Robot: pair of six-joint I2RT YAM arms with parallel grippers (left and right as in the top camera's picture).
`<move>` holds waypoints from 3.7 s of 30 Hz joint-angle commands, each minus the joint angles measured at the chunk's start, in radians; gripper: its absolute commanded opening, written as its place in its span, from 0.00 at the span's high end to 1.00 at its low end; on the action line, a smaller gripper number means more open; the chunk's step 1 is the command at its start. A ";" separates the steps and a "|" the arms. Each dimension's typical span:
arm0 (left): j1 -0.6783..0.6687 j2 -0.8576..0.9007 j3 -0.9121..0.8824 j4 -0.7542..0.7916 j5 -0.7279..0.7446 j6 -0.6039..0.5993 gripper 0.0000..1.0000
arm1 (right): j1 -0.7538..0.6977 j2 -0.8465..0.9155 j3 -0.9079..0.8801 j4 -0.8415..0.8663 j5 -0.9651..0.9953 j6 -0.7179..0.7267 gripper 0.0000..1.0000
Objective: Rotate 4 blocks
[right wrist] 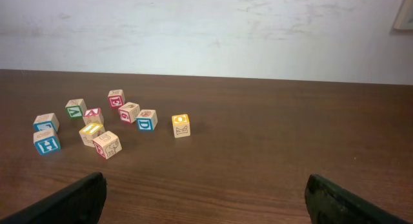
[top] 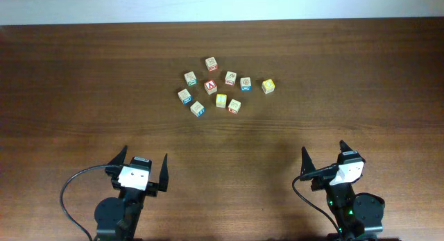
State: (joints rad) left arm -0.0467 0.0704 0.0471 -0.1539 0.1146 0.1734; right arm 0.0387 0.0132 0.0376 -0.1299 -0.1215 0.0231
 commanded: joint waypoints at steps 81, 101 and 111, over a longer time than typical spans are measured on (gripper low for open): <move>-0.005 1.748 1.656 -0.877 -0.148 -0.370 0.01 | 0.208 2.271 1.872 -1.201 -0.178 0.196 0.90; -0.005 1.748 1.656 -0.877 -0.148 -0.370 0.01 | 0.367 1.721 1.003 -0.620 0.095 0.378 0.90; -0.006 1.748 1.656 -0.877 -0.148 -0.370 0.01 | 0.365 1.755 1.120 -0.718 0.082 0.365 0.46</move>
State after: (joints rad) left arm -0.0502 1.8145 1.6909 -1.0302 -0.0273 -0.1883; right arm 0.4038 1.7634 1.0645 -0.8066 -0.0341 0.3931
